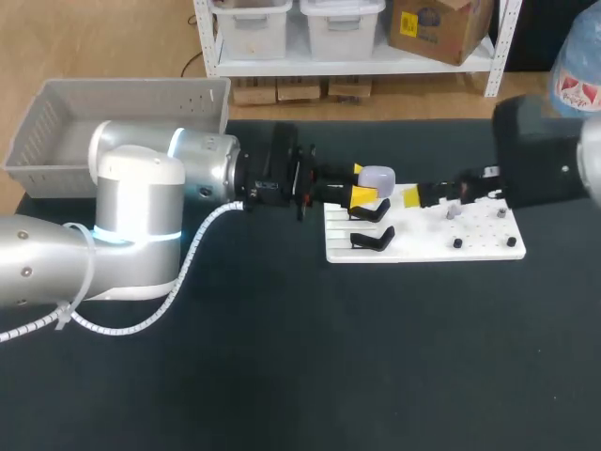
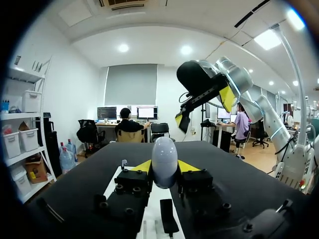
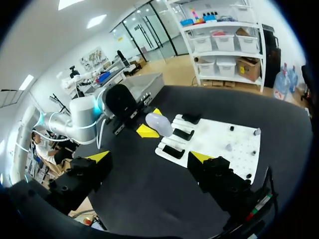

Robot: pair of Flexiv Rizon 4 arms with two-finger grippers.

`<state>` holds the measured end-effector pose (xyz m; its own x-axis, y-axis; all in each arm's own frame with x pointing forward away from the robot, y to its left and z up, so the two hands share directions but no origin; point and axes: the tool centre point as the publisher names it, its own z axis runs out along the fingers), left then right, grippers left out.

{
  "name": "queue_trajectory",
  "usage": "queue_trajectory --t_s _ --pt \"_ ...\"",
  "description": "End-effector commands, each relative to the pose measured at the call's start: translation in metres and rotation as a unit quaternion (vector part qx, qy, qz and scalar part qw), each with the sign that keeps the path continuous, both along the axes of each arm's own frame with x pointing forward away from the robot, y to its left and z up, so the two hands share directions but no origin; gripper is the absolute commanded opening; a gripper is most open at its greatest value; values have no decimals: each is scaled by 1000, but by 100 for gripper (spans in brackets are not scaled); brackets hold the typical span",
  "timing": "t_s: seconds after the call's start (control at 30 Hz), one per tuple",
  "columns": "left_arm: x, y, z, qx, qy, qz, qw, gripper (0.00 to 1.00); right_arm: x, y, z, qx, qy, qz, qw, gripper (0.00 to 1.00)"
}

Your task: Pick up each earbud case from the left stands, insert the matching earbuds, close the lid, and place the case in the box.

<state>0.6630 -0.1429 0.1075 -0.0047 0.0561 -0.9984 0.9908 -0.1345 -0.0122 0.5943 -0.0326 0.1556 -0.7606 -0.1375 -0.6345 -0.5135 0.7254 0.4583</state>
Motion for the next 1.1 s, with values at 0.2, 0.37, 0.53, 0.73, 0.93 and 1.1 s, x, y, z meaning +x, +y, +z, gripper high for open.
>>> queue_trajectory --t_s 0.2,0.37,0.53,0.73,0.93,1.1 --pt "0 0 0 0 0 0 1000 0 23 19 -27 4 22 3 1000 100" --pt "0 0 0 0 0 0 1000 0 33 25 -35 4 30 1 1000 100" --pt "0 0 0 0 0 0 1000 0 41 27 -42 12 38 1 999 100" --pt "0 0 0 0 0 0 1000 0 49 26 -47 14 46 -3 999 100" --pt "0 0 0 0 0 0 1000 0 57 23 -52 15 53 -9 998 100" --pt "0 0 0 0 0 0 1000 0 64 20 -54 17 56 -11 998 100"
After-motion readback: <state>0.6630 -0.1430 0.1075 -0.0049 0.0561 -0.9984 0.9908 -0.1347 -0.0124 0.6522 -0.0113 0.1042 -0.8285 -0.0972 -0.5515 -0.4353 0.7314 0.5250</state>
